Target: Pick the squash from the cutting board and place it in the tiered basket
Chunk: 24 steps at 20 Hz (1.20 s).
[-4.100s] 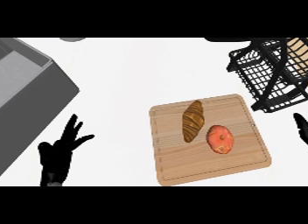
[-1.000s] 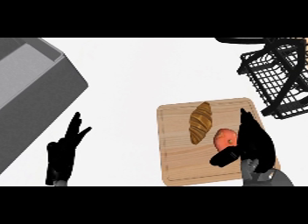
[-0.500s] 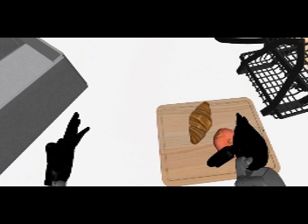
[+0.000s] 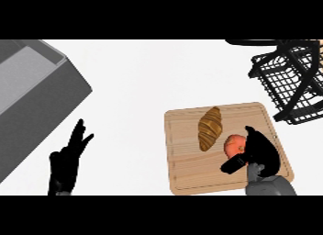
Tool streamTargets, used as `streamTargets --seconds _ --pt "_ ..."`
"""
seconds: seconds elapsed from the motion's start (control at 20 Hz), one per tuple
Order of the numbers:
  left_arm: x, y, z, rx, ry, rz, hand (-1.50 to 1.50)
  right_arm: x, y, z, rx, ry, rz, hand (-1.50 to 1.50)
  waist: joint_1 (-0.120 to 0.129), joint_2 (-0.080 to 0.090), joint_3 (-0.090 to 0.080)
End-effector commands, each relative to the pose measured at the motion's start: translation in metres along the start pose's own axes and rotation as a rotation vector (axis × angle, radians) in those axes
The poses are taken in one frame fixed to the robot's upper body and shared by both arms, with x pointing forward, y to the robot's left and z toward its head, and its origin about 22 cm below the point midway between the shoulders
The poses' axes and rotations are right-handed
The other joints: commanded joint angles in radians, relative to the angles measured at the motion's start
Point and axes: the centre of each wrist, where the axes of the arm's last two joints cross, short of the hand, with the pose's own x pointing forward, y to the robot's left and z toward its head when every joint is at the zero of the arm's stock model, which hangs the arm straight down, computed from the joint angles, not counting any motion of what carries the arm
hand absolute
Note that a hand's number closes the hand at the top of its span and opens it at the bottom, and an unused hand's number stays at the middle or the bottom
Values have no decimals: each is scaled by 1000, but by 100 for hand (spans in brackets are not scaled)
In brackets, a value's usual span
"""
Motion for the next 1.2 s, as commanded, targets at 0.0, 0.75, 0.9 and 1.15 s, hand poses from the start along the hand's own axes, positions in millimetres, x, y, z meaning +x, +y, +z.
streamTargets --seconds 0.0,0.75,0.9,1.15 --pt "-8 -1 4 -4 29 -1 0 5 -7 -6 9 117 19 150 0 3 -3" --pt "-5 -9 1 15 37 0 0 -42 -1 -44 -167 184 17 150 -9 3 -3" --pt "5 3 -4 29 42 -7 0 -73 -26 -44 -232 287 -33 150 -20 0 -3" --pt "-4 9 -7 30 33 -8 0 -60 -57 -6 -363 276 -207 150 -17 0 -4"
